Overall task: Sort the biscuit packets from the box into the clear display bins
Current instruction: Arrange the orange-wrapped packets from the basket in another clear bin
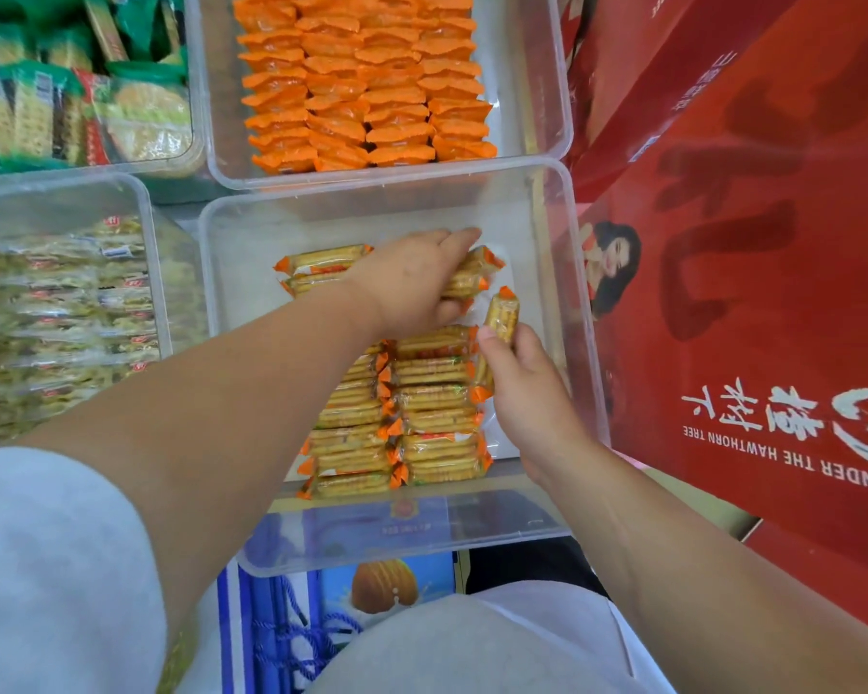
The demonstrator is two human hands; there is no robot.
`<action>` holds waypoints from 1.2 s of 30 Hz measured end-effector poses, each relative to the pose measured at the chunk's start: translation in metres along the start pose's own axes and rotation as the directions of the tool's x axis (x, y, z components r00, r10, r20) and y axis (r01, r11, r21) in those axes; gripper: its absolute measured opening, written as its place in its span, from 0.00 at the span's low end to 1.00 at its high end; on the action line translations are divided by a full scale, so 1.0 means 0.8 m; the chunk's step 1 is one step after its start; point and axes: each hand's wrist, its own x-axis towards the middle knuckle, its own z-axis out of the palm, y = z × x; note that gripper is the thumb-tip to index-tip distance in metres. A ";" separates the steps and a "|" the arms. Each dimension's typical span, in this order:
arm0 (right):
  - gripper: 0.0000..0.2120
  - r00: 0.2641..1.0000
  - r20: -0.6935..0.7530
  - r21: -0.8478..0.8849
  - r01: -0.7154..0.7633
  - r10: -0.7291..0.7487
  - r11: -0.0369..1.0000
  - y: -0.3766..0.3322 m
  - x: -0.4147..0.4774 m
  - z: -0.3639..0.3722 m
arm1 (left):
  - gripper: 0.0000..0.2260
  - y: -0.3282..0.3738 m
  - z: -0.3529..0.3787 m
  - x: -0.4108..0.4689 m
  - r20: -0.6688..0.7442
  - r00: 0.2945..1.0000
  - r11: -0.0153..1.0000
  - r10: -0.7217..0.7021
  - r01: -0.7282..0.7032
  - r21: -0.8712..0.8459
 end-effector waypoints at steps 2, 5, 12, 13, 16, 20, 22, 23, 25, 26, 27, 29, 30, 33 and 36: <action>0.07 1.000 0.014 0.015 -0.017 0.016 1.000 -0.003 0.008 0.004 | 0.37 0.001 0.005 -0.001 0.073 0.996 0.999 -0.044 0.045 -0.016; 0.05 0.999 0.008 0.063 -0.044 0.044 0.997 -0.006 0.020 0.008 | 0.29 0.004 0.005 -0.006 0.045 0.992 0.990 -0.120 0.123 -0.076; 0.07 0.996 0.042 0.053 -0.086 0.084 0.995 0.004 0.025 0.011 | 0.13 -0.002 -0.009 -0.027 -0.088 0.981 0.984 -0.173 0.169 -0.051; 0.07 0.996 0.036 0.053 -0.087 0.086 0.995 0.004 0.026 0.011 | 0.13 -0.001 -0.010 -0.029 -0.083 0.982 0.985 -0.170 0.168 -0.033; 0.08 0.996 0.020 0.039 -0.082 0.081 0.996 0.005 0.027 0.011 | 0.14 0.005 -0.010 -0.033 -0.037 0.989 0.988 -0.146 0.148 0.049; 0.09 0.996 0.009 0.034 -0.085 0.084 0.996 0.008 0.027 0.010 | 0.17 0.015 -0.015 -0.037 0.026 0.997 0.977 -0.077 0.070 0.199; 0.08 0.996 0.012 0.049 -0.092 0.091 0.995 0.008 0.028 0.009 | 0.20 0.016 -0.021 -0.042 0.091 0.993 0.971 -0.078 0.054 0.233; 0.09 0.995 0.012 0.052 -0.096 0.095 0.994 0.008 0.028 0.009 | 0.21 0.015 -0.023 -0.045 0.135 0.987 0.967 -0.087 0.051 0.250; 0.10 0.995 0.006 0.039 -0.097 0.097 0.994 0.008 0.029 0.010 | 0.20 0.010 -0.027 -0.050 0.196 0.974 0.964 -0.117 0.064 0.258; 0.10 0.995 0.000 0.033 -0.097 0.097 0.995 0.008 0.029 0.011 | 0.18 0.008 -0.028 -0.052 0.205 0.970 0.967 -0.132 0.081 0.241; 0.10 0.995 -0.006 0.031 -0.095 0.096 0.995 0.008 0.030 0.011 | 0.16 0.006 -0.029 -0.052 0.203 0.969 0.971 -0.144 0.099 0.216; 0.10 0.995 -0.016 0.047 -0.097 0.097 0.994 0.007 0.031 0.012 | 0.15 0.006 -0.031 -0.050 0.189 0.972 0.982 -0.143 0.115 0.153; 0.10 0.995 -0.023 0.061 -0.099 0.101 0.993 0.006 0.031 0.012 | 0.17 0.008 -0.030 -0.048 0.177 0.975 0.986 -0.131 0.111 0.120; 0.09 0.992 -0.064 0.074 -0.101 0.106 0.992 0.005 0.031 0.012 | 0.22 0.012 -0.021 -0.041 0.135 0.985 0.988 -0.106 0.088 0.128; 0.07 0.992 -0.083 0.072 -0.093 0.099 0.993 0.003 0.029 0.011 | 0.22 0.013 -0.008 -0.038 0.097 0.990 0.976 -0.099 0.078 0.202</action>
